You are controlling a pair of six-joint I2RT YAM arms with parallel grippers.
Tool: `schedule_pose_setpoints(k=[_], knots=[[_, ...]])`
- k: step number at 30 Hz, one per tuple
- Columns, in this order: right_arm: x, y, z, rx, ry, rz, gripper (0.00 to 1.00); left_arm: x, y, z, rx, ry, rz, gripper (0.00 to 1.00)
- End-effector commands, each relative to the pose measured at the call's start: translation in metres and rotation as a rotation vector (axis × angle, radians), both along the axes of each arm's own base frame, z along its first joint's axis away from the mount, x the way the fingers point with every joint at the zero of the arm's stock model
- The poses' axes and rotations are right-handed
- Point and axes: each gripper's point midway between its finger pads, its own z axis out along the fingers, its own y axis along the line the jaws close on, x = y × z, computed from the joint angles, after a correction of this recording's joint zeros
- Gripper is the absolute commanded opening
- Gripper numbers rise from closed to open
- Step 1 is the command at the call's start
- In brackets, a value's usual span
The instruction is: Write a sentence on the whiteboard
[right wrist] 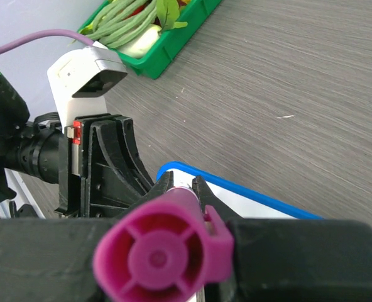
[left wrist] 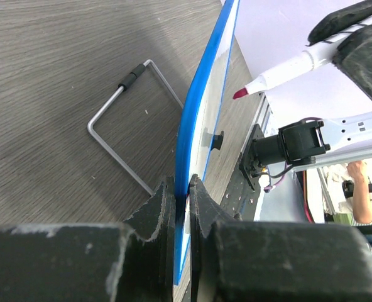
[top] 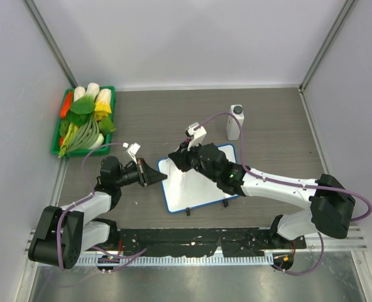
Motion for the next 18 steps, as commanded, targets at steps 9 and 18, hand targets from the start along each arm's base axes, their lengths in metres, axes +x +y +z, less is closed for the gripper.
schedule_pose_setpoints(k=[9, 18], knots=[[0.005, -0.007, 0.0, -0.01, -0.012, -0.045, 0.01, 0.003, 0.003, -0.005, 0.028, -0.031, 0.027, 0.0], [0.004, -0.012, -0.012, -0.03, -0.001, -0.054, 0.01, 0.003, 0.003, -0.006, 0.028, -0.027, 0.024, 0.0]])
